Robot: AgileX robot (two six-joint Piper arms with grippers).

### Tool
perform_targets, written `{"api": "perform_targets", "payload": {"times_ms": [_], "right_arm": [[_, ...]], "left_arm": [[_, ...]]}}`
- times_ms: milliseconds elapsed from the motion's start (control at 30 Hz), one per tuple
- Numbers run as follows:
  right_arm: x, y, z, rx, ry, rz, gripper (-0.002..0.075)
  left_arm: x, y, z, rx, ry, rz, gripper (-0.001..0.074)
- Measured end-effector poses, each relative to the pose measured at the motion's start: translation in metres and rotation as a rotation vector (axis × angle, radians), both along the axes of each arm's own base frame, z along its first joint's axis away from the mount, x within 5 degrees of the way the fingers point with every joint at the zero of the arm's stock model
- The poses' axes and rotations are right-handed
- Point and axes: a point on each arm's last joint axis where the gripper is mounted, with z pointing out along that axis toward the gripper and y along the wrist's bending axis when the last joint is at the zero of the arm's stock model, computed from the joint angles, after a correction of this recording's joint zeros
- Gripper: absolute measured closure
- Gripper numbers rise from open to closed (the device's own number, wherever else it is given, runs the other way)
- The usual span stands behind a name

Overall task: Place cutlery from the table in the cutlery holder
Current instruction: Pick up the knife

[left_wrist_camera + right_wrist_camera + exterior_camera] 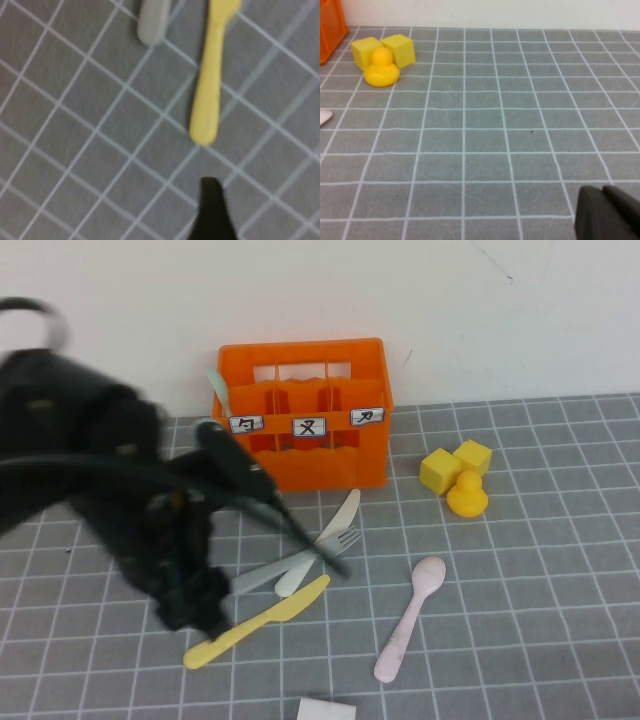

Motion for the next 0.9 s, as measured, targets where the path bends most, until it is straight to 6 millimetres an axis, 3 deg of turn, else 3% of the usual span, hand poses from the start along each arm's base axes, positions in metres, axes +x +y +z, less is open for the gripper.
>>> {"api": "perform_targets", "payload": {"times_ms": [133,367,500,633,900], "right_arm": [[0.0,0.0,0.0,0.0,0.0,0.0,0.0729],[0.0,0.0,0.0,0.0,0.0,0.0,0.0729],[0.0,0.0,0.0,0.0,0.0,0.0,0.0729],[0.0,0.0,0.0,0.0,0.0,0.0,0.0729],[0.0,0.0,0.0,0.0,0.0,0.0,0.0729]], "left_arm": [[0.023,-0.016,-0.026,0.024,0.056,0.02,0.0278],[0.047,-0.027,-0.083,0.12,0.152,-0.019,0.0273],[0.056,-0.033,-0.105,0.12,0.151,-0.026,0.0284],[0.065,-0.038,-0.114,0.086,0.088,-0.039,0.0328],[0.074,-0.046,-0.111,0.005,-0.008,-0.062,0.0393]]}}
